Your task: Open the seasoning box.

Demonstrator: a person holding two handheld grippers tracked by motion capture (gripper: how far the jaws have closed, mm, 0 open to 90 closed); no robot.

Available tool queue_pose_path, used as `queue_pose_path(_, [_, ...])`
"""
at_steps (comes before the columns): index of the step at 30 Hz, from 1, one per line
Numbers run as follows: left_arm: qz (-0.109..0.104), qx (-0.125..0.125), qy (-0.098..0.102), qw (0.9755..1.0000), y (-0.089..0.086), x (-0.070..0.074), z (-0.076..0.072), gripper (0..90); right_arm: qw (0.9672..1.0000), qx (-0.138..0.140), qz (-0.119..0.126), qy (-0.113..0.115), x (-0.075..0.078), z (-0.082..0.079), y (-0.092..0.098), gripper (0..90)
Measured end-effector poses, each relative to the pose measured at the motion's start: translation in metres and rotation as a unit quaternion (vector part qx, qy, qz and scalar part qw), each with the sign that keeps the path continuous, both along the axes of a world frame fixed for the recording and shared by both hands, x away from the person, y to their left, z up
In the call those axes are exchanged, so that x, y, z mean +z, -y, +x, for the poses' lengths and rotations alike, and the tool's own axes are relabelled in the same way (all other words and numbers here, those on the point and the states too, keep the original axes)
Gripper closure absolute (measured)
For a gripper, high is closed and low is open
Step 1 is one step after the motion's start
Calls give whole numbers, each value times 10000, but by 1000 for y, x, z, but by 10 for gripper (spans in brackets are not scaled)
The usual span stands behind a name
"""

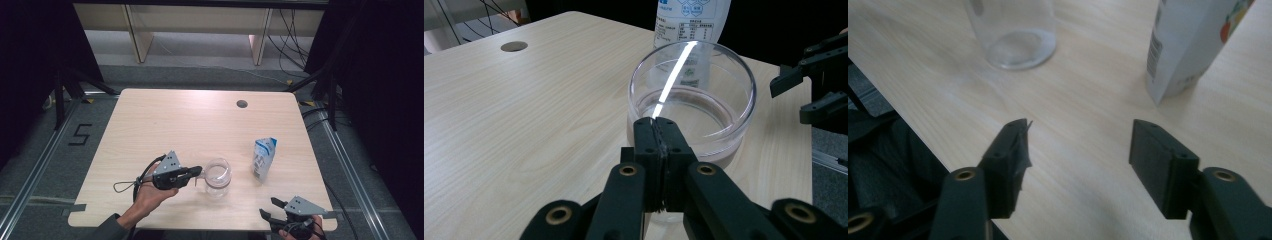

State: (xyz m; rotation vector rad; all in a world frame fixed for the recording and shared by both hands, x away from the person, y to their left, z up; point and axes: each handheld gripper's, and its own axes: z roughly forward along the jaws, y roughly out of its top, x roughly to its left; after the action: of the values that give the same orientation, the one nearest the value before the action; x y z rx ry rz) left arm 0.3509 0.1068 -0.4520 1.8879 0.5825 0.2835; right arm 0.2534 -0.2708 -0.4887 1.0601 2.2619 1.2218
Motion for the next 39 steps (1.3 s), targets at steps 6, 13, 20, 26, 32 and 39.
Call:
queue_pose_path(6, [-58,-10,-31,10000,1,-1,0,879,9988,230,103,411,12,7,-15,708])
queue_pose_path(13, [-37,-43,39,10000,0,-1,0,881,9964,448,195,691,20,25,-36,827])
queue_pose_path(20, [-36,-62,44,10000,0,-1,0,882,9947,707,199,725,21,42,-57,866])
queue_pose_path(26, [-48,-69,44,10000,0,-1,0,883,9937,823,248,713,24,51,-65,900])
queue_pose_path(32, [-49,-76,48,9999,0,-1,1,883,9931,851,250,763,25,58,-71,900])
queue_pose_path(39, [-57,-81,43,9999,-1,-1,1,883,9926,950,258,713,26,63,-77,900])
